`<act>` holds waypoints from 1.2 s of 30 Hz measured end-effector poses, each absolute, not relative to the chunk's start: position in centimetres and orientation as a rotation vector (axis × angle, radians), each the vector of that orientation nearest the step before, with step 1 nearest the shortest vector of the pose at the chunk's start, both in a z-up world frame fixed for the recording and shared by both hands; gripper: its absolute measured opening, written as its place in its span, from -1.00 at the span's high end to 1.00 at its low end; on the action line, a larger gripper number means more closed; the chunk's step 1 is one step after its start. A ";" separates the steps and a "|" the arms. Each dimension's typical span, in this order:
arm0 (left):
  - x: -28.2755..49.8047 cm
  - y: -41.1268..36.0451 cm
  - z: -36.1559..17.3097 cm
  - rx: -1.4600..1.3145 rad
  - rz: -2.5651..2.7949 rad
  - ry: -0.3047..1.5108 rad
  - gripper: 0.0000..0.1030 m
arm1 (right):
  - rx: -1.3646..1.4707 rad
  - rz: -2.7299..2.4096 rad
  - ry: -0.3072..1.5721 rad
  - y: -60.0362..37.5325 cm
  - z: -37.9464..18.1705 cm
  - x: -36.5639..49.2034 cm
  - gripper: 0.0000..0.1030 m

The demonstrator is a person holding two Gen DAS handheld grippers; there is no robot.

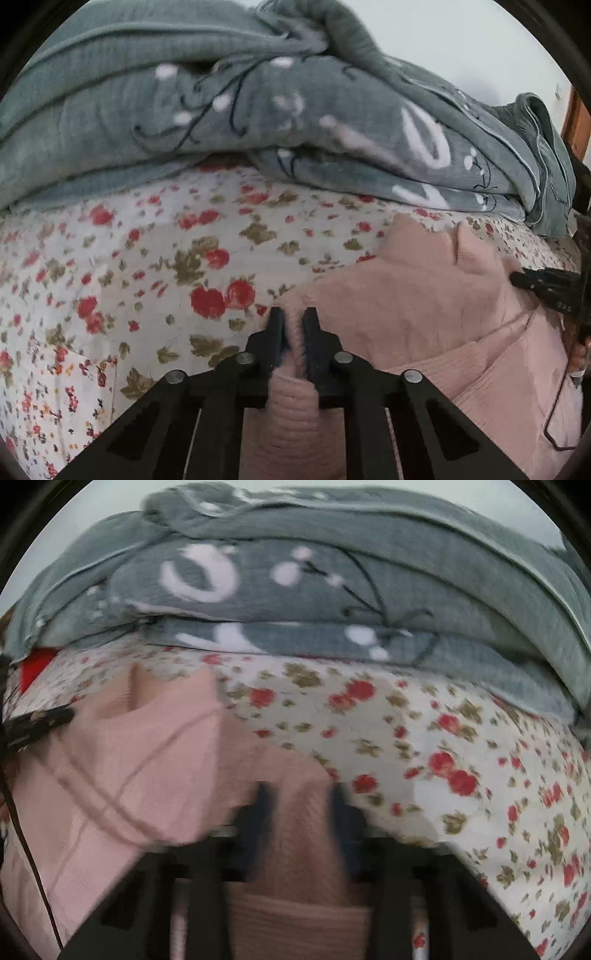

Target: Fold small clothes

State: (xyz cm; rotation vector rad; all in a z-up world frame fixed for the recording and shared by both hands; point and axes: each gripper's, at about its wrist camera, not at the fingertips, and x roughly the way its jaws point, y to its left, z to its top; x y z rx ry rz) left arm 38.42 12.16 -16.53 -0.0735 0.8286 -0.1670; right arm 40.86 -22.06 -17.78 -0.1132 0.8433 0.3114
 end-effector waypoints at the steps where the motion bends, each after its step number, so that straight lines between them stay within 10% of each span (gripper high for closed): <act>1: 37.9 12.5 -15.8 -0.096 -0.173 0.780 0.81 | -0.117 0.320 0.822 -22.0 -17.7 40.6 0.68; 12: 37.8 13.8 -16.0 -0.126 -0.069 0.794 0.76 | 0.012 0.277 0.816 -24.4 -18.0 39.7 0.67; 21: 35.8 14.1 -13.9 -0.143 -0.090 0.670 -0.11 | -0.098 0.290 0.727 -22.8 -13.2 38.6 0.20; 36: 36.3 14.2 -14.6 -0.176 -0.140 0.707 -0.13 | -0.129 0.353 0.989 -11.2 -17.0 46.4 0.13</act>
